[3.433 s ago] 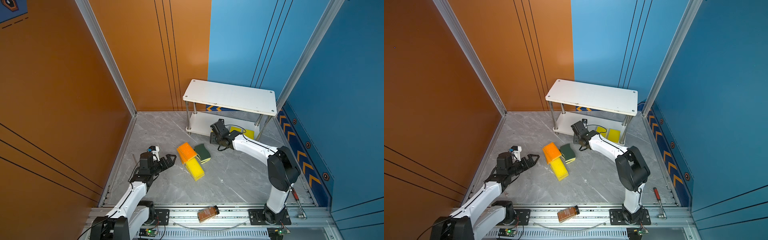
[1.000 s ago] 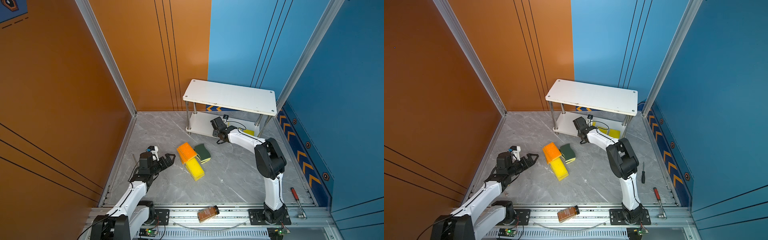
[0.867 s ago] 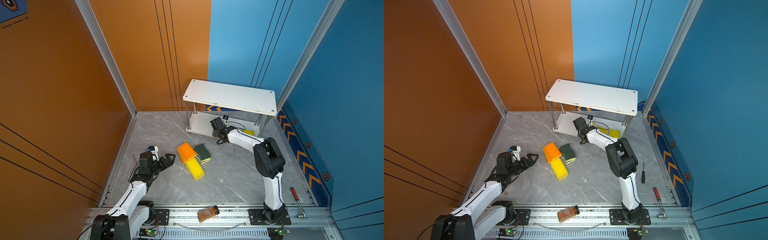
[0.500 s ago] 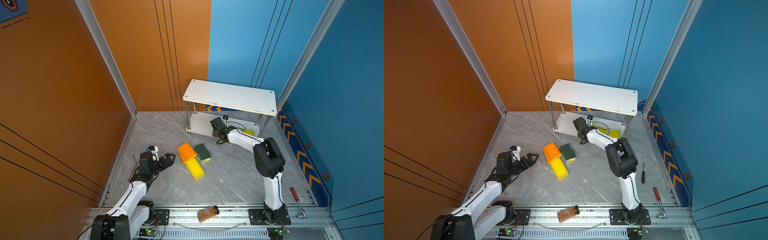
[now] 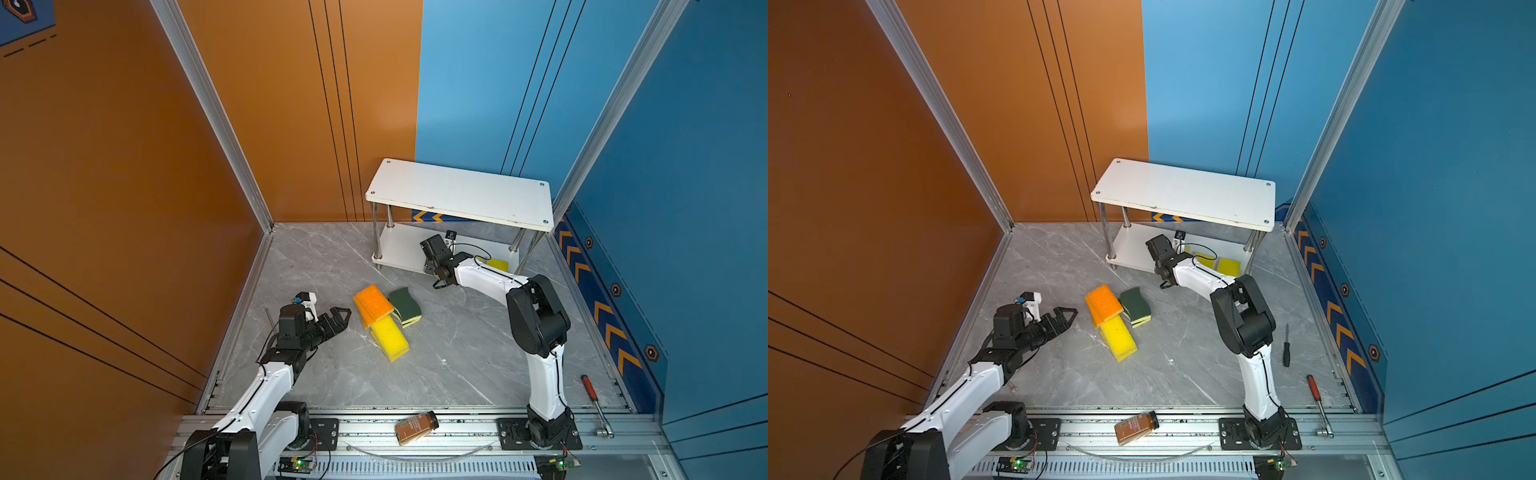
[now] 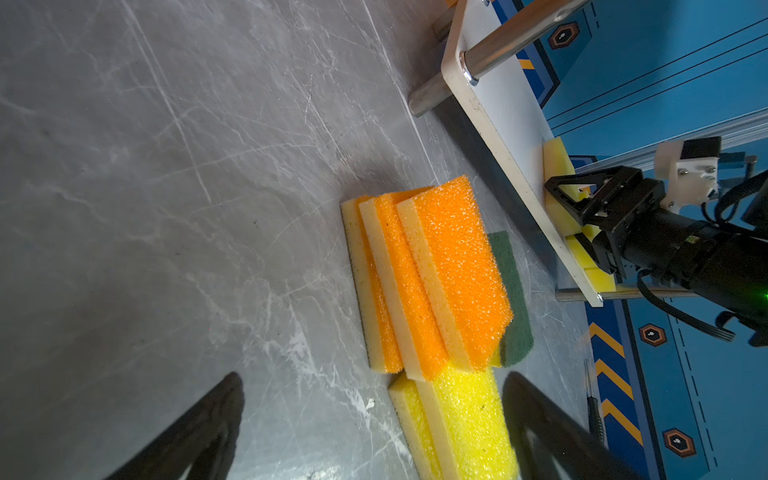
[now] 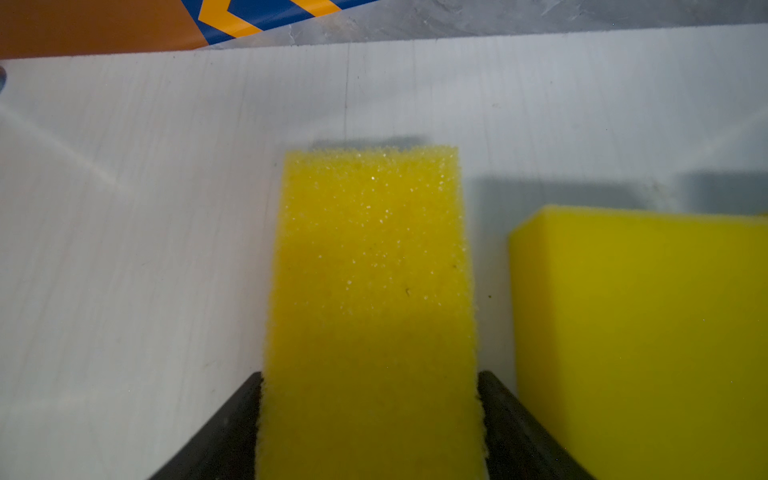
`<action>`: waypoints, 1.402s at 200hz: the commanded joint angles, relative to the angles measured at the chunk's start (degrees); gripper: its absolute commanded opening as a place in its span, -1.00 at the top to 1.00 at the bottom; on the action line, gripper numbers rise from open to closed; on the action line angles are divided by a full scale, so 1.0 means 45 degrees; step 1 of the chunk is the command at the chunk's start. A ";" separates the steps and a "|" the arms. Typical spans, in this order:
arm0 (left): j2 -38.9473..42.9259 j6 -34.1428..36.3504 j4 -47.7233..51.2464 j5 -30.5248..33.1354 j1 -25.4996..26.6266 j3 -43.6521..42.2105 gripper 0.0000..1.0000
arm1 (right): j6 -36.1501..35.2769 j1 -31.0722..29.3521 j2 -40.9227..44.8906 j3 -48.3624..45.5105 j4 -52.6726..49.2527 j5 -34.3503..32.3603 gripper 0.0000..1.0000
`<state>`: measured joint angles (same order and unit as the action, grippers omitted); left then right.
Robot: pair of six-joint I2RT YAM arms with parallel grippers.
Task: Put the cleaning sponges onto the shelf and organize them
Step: 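Lower the sponge beside the other yellow sponges and open the right gripper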
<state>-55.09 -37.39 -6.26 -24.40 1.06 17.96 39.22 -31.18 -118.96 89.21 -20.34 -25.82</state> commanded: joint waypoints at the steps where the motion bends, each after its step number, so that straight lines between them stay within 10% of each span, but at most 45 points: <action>1: -0.0023 -0.0013 -0.0190 0.0198 0.0082 -0.0158 -0.96 | -0.0033 -0.0096 -0.0049 0.0104 -0.0441 -0.0213 -0.53; 280: -0.0082 -0.0071 -0.0327 0.0220 0.0175 -0.0220 -0.96 | -0.0505 -0.0521 0.1635 -0.0690 -0.0461 -0.1265 -0.65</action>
<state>-55.51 -37.43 -7.05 -24.21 1.50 17.69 38.50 -32.69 -115.59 87.33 -20.56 -28.42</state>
